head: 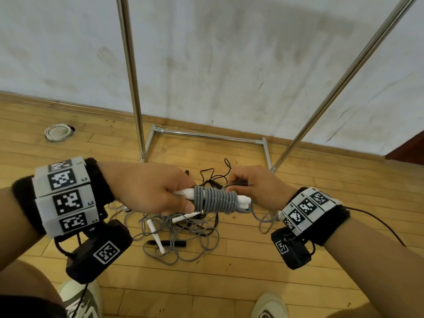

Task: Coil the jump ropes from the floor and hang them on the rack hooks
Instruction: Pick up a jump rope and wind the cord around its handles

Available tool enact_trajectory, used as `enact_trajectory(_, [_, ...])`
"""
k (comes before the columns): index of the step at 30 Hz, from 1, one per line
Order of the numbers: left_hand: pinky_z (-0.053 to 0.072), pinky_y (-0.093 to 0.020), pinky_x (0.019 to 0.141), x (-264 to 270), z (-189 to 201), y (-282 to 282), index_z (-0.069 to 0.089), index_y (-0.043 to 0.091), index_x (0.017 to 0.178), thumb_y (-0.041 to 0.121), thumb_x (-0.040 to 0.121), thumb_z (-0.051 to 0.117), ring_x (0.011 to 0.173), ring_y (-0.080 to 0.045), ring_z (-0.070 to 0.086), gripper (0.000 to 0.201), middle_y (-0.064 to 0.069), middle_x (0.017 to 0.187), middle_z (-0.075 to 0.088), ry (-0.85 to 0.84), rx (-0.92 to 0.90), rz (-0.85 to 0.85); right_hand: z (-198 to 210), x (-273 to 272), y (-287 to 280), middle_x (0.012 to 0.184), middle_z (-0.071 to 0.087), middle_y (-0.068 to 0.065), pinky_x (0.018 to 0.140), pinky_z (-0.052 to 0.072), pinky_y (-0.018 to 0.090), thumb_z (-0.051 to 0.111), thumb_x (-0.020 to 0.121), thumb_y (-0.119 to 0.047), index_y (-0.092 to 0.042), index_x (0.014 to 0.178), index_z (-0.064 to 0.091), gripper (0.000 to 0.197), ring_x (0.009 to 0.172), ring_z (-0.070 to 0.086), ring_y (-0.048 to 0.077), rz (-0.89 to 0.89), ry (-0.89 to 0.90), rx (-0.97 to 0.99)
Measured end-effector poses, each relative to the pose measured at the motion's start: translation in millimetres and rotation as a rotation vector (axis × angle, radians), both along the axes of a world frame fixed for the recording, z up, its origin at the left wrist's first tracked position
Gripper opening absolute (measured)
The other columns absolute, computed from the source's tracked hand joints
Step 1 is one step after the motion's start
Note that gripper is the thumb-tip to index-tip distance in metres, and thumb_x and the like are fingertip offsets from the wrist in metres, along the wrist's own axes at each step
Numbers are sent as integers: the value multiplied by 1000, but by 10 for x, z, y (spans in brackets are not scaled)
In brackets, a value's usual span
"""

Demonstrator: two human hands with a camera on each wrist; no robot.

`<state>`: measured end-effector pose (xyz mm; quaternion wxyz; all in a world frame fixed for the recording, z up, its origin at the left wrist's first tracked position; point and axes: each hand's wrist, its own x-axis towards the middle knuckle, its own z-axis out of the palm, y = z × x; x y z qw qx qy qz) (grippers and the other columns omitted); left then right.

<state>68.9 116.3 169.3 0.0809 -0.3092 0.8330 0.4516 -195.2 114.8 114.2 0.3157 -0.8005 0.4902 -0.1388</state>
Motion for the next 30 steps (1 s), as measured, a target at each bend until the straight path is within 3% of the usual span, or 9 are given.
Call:
enact_trajectory(3, [43,-25,57,-29,-75,-21,57,14,90,33,100,52,54,-5,46,22,8,65,55,-86,-62,1,54,-17,-15,80,67,-5,59,45,20,65,92,-26,-15,91,60,12,66,57,6,-10,-1,-52])
enact_trajectory(6, [43,-29,59,-57,-151,-54,53,22,85,40,100,51,52,-3,43,23,9,65,52,-161,-139,13,130,-32,-44,73,60,-5,57,39,17,64,94,-22,-18,89,58,8,60,48,3,-54,-8,-85])
enact_trajectory(9, [38,-21,55,-84,-201,-95,48,28,80,42,100,49,49,-1,45,25,9,64,50,-214,-246,70,196,-28,-47,65,54,-11,55,38,15,64,94,-24,-23,87,57,10,58,47,2,-102,-16,-95])
enact_trajectory(12, [35,-16,51,-105,-229,-146,47,29,80,41,100,48,49,2,48,23,8,67,52,-212,-312,136,265,21,-28,60,55,-7,52,36,18,65,93,-26,-20,86,56,12,53,44,4,-145,-70,-118])
enact_trajectory(14, [36,-18,51,-121,-248,-167,48,27,82,41,101,47,51,-3,49,23,6,69,55,-215,-370,179,312,68,-4,61,59,0,52,38,24,64,93,-25,-18,86,57,13,51,44,7,-154,-150,-87])
enact_trajectory(17, [38,-23,51,-134,-270,-197,45,26,81,40,100,48,53,-8,49,25,4,69,55,-147,-440,289,364,91,3,57,54,-4,51,40,31,56,97,-18,-11,88,58,12,51,45,14,-185,-367,33])
enact_trajectory(20, [38,-24,50,-130,-250,-220,46,25,82,38,99,50,52,-8,49,22,5,68,54,-31,-470,408,375,96,4,62,59,-3,51,44,28,54,97,-6,-10,96,56,5,53,48,14,-226,-521,129])
enact_trajectory(23, [33,-18,47,-131,-193,-230,44,28,79,36,99,50,48,-6,46,23,6,64,51,47,-506,466,358,111,21,67,64,1,54,48,26,57,95,-2,-8,99,54,8,58,52,20,-234,-575,149])
enact_trajectory(30, [39,-14,50,-142,-88,-176,48,20,77,33,98,50,52,0,48,25,4,64,53,224,-509,506,256,219,88,66,67,2,46,39,22,54,100,-17,-12,89,63,15,49,49,12,-276,-553,34])
